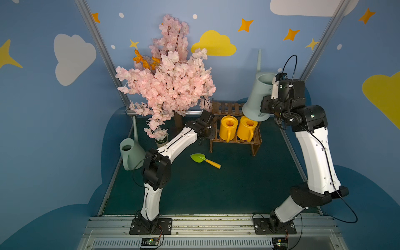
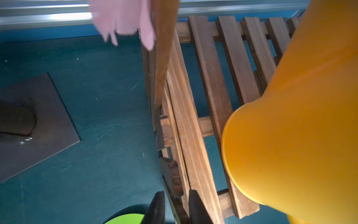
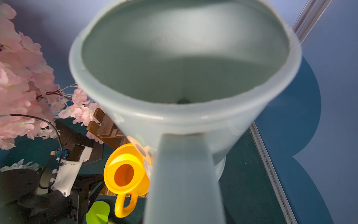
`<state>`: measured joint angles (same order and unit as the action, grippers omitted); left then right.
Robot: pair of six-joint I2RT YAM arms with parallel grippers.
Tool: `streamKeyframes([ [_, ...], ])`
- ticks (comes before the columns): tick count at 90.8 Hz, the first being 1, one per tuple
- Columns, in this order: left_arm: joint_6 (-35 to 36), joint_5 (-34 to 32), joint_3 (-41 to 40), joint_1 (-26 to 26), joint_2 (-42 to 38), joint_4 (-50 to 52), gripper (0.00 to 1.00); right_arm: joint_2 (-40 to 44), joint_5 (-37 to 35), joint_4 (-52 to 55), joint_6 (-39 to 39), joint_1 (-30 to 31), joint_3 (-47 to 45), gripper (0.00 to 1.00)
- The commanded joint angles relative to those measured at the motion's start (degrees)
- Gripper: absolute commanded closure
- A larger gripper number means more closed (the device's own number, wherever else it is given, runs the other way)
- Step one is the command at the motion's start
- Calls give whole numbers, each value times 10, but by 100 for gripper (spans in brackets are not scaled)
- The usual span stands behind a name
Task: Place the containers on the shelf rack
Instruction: 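Place the container on the shelf, then move the shelf to the center of the board.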
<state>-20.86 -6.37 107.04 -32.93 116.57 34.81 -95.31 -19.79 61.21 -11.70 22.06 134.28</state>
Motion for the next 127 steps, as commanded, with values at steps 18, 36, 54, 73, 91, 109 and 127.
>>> streamKeyframes([
  [18, -27, -15, -16, -7, 13, 26, 85, 1, -28, -15, -6, 1, 24, 100],
  [36, -45, -13, -28, -12, 10, 25, 95, 7, -32, -12, -6, 6, 24, 100],
  [54, -54, -12, -47, -18, -5, 26, 93, 10, -30, -11, -8, 11, 23, 100],
  [73, -47, -8, -51, -18, -1, 26, 66, 13, -30, -13, -12, 14, 19, 100],
  [91, -46, -10, -44, -19, 8, 26, 67, 22, -32, -22, -13, 15, 2, 100],
  [109, -43, -12, -28, -24, 25, 34, 68, 24, -36, -28, -14, 15, -10, 100],
  [127, -39, -45, -29, -31, 24, 43, 82, 29, -37, -37, -17, 15, -27, 100],
])
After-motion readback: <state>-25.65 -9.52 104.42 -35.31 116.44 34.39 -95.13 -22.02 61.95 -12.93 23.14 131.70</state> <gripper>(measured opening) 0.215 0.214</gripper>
